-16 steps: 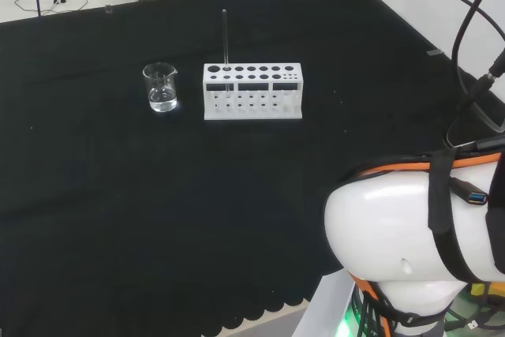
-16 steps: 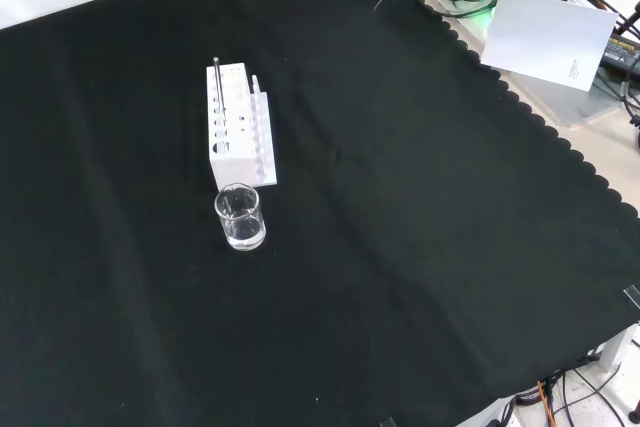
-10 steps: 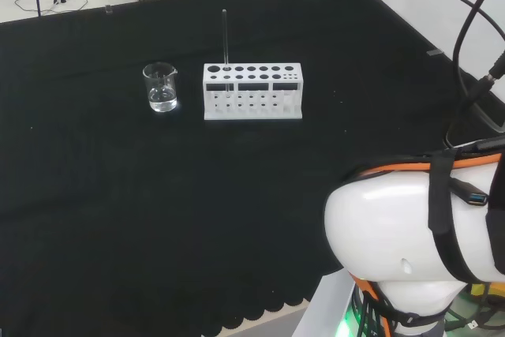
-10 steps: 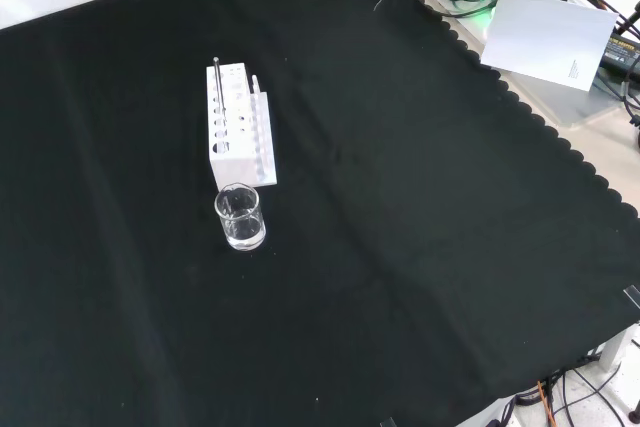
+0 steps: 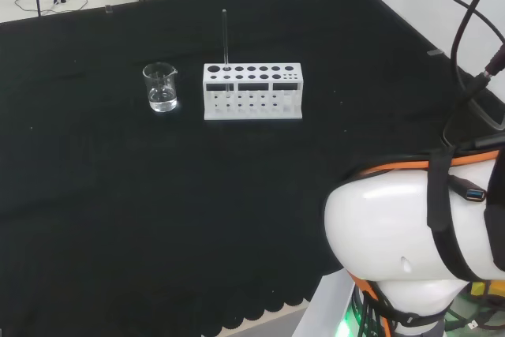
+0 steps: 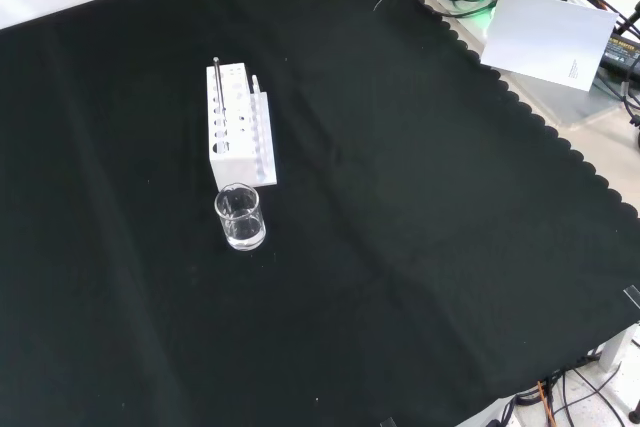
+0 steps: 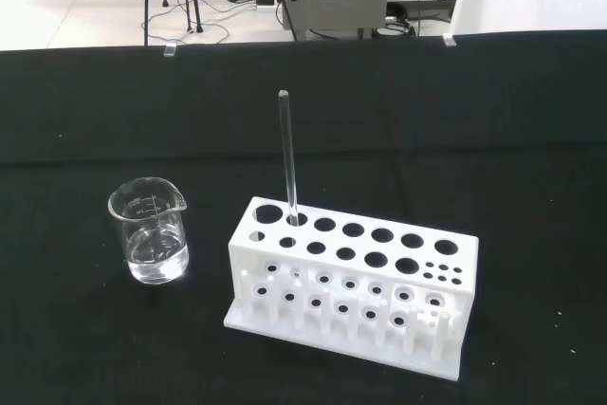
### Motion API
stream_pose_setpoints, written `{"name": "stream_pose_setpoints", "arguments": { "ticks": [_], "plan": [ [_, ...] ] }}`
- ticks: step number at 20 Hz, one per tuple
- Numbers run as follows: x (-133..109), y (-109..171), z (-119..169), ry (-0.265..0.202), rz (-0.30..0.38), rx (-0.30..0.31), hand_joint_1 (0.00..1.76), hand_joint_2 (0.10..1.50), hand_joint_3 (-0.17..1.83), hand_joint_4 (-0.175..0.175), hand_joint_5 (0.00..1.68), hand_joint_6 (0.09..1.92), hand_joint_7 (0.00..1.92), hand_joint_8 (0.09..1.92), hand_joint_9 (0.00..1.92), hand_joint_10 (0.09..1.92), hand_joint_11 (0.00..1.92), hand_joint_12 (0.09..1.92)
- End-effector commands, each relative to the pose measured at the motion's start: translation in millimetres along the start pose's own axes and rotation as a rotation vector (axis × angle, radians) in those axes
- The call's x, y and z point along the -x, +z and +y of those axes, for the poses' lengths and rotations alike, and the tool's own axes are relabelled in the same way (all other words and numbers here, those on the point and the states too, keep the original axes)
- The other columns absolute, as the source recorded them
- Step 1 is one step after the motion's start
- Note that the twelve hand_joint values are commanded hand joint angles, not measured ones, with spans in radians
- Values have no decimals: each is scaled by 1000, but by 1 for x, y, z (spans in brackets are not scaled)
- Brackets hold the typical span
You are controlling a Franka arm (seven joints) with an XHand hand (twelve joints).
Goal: Take the glass rod from the white test tube rack.
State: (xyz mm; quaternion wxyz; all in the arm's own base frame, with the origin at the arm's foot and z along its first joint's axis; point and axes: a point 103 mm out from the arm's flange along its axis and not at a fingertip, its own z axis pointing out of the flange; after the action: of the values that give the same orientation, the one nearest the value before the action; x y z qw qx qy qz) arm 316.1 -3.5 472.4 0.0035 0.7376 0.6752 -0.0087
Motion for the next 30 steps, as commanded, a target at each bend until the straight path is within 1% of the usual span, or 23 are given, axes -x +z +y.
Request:
{"name": "stream_pose_setpoints", "arguments": {
  "ticks": [1,5,9,11,16,18,26,30],
  "plan": [
    [4,8,18,-13,-2,-15,562,916,454,-133,44,87,0,719,89,880,0,1251],
    [6,16,40,-40,18,-19,556,919,454,-136,84,87,56,822,178,903,0,1321],
    [7,22,60,-53,33,-15,551,921,456,-136,97,87,79,848,218,908,0,1342],
    [6,27,70,-57,30,-23,550,921,457,-136,105,87,94,861,251,908,0,1362],
    [4,37,98,-75,39,-23,548,923,463,-140,116,87,127,883,323,905,0,1421],
    [3,42,109,-82,42,-34,546,925,465,-142,123,87,136,888,335,905,0,1432],
    [-12,59,146,-129,22,-66,540,931,469,-150,146,87,202,913,391,913,7,1451],
    [-17,70,166,-149,39,-70,541,937,470,-165,189,87,252,921,442,900,34,1451]
  ]
}}
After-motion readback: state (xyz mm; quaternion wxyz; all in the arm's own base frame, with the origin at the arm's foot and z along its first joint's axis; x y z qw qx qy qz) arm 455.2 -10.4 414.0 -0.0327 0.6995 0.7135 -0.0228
